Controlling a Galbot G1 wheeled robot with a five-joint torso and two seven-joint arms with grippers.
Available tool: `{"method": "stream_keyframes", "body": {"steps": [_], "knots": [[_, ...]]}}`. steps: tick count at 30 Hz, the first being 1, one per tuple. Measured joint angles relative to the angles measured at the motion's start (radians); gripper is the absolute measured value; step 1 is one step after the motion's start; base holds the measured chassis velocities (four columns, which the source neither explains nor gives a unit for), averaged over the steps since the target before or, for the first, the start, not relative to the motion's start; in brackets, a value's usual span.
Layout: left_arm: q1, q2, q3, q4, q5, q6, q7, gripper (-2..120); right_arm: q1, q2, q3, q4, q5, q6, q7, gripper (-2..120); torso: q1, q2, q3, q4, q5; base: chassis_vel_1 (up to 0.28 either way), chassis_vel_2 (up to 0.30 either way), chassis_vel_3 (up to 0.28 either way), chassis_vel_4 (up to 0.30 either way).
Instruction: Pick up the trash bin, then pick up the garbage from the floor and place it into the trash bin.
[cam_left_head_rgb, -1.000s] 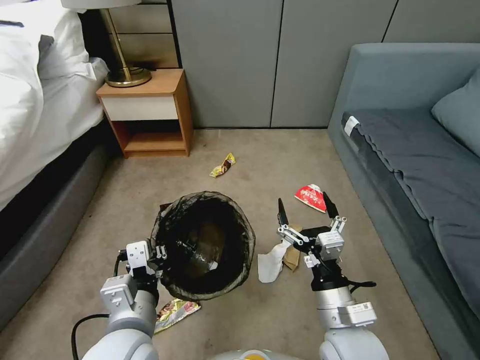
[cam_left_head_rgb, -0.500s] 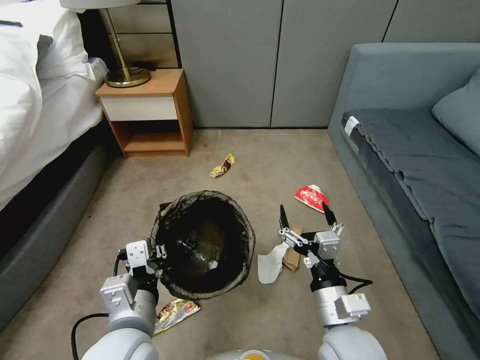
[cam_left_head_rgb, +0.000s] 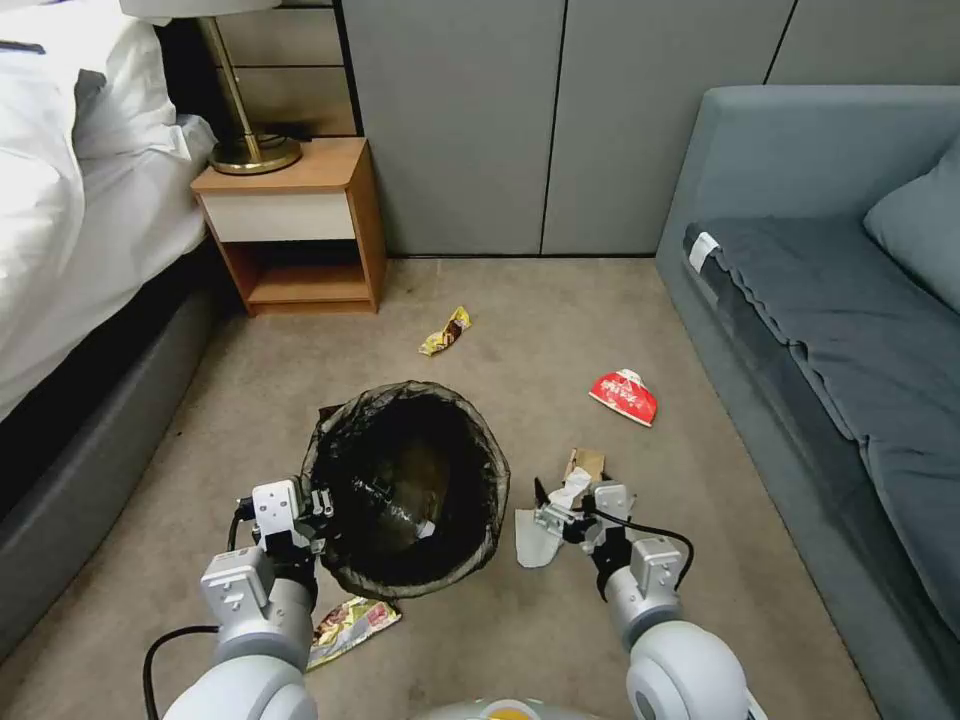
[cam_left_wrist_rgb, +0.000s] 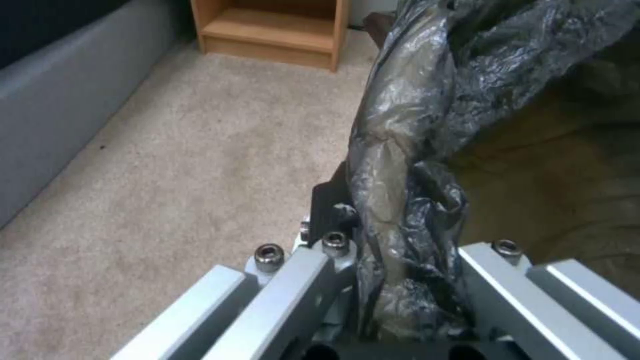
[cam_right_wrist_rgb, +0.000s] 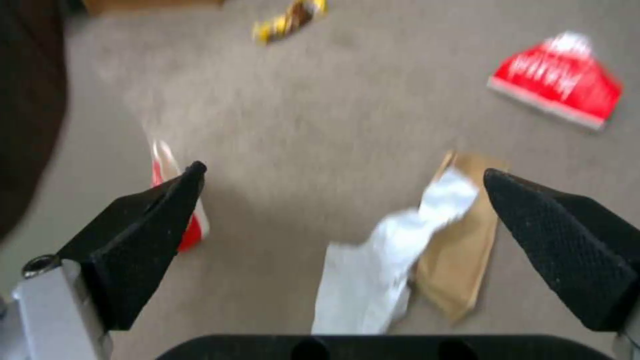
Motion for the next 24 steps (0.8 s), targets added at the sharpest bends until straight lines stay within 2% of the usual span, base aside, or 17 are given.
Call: {"method": "stream_keyframes", "body": {"steps": [8, 24], "knots": [[0.000, 0.001, 0.004, 0.005, 0.004, 0.001, 0.000, 1, 0.045, -0.014, -0.019, -0.097, 0.054, -0.044, -0.003, 100, 0.000, 0.000, 0.000, 0.0000, 0.0000, 0.000, 0.000, 0.000, 0.000], [0.000, 0.001, 0.004, 0.009, 0.009, 0.003, -0.001, 1, 0.135, 0.023, -0.042, -0.300, 0.020, -0.017, -0.020, 100, 0.000, 0.000, 0.000, 0.0000, -0.0001, 0.000, 0.000, 0.000, 0.000]]}}
